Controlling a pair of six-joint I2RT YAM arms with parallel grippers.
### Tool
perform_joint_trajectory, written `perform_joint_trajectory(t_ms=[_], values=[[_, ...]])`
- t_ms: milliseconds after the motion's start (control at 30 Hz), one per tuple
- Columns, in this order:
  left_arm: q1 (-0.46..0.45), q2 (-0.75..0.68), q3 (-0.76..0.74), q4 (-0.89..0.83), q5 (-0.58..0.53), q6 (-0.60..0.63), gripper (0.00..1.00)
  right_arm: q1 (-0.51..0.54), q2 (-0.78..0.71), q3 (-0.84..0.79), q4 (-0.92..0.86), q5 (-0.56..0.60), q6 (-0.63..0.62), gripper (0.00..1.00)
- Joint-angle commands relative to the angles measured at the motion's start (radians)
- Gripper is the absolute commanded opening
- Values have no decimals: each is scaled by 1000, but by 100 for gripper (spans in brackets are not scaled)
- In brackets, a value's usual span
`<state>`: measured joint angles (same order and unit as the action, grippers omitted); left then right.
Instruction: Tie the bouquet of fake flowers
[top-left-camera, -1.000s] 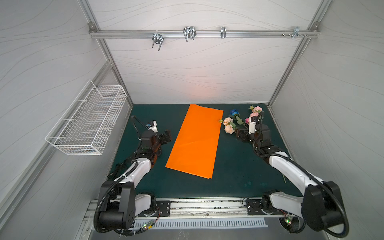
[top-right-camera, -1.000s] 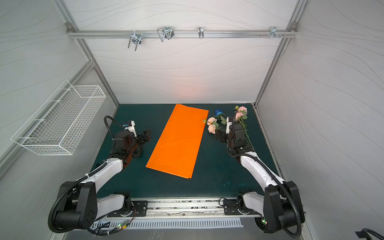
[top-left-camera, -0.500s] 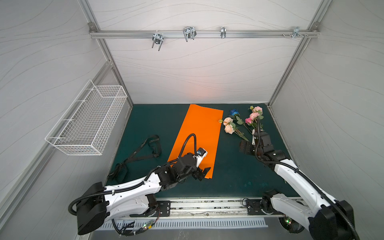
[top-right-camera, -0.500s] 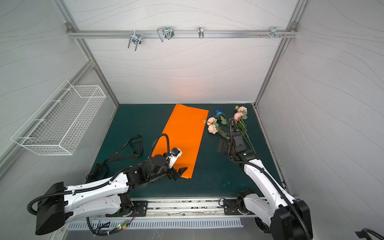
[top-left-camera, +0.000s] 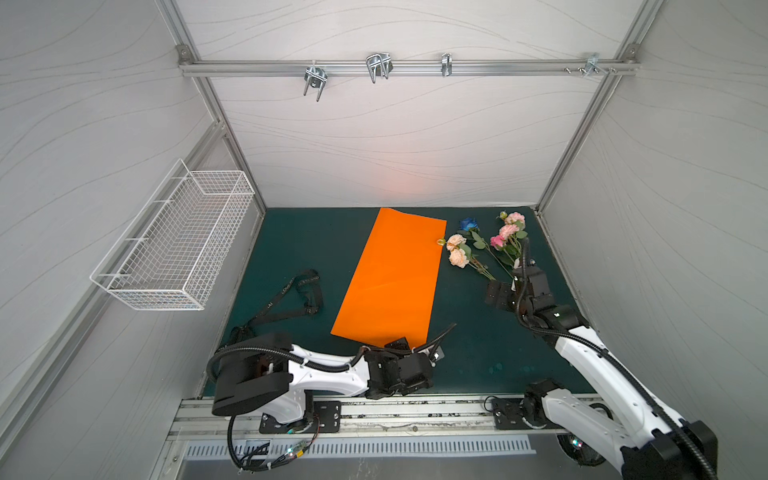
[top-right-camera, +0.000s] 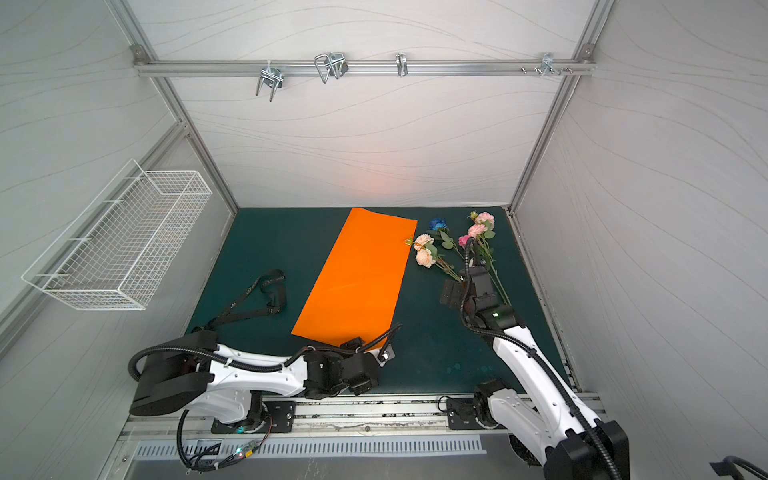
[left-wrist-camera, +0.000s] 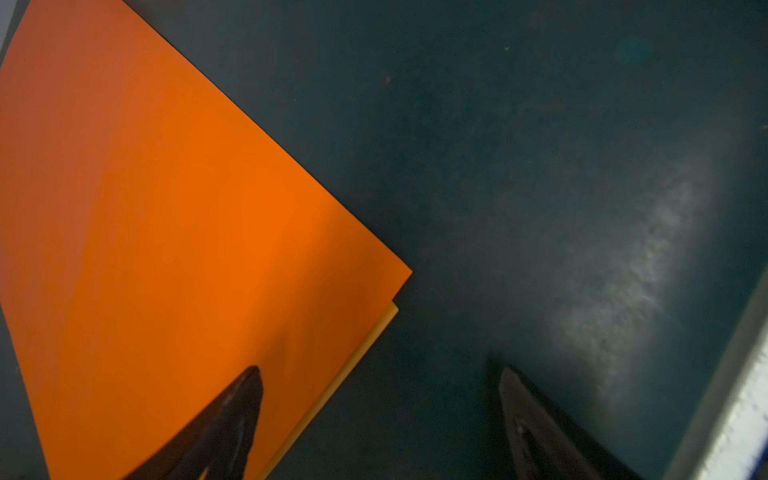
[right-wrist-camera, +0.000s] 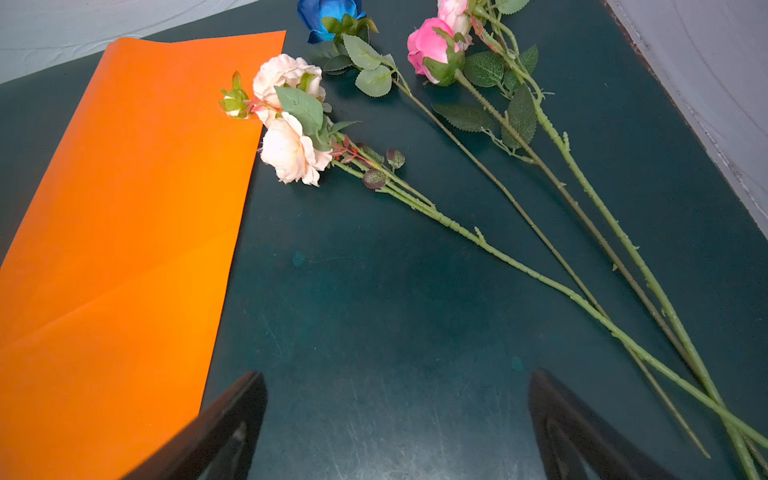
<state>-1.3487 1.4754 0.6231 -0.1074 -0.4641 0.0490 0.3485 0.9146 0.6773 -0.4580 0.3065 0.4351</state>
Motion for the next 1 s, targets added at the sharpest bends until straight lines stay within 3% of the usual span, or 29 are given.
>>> perform_joint_trajectory(t_ms=[0, 433, 600, 667, 867, 967], values=[[-4, 37, 58, 23, -63, 56, 89, -4, -20, 0, -31, 19, 17, 99], [8, 189, 112, 25, -164, 107, 79, -20, -57, 2, -26, 21, 24, 99], [26, 240, 142, 35, -203, 127, 66, -21, -65, 9, -30, 26, 22, 99], [32, 242, 143, 40, -211, 137, 54, -22, -67, 13, -28, 26, 23, 99], [51, 229, 156, 74, -268, 137, 0, -24, -63, 13, -5, 6, 22, 99], [65, 215, 168, 84, -286, 127, 0, -24, -59, 17, -4, -5, 22, 99]])
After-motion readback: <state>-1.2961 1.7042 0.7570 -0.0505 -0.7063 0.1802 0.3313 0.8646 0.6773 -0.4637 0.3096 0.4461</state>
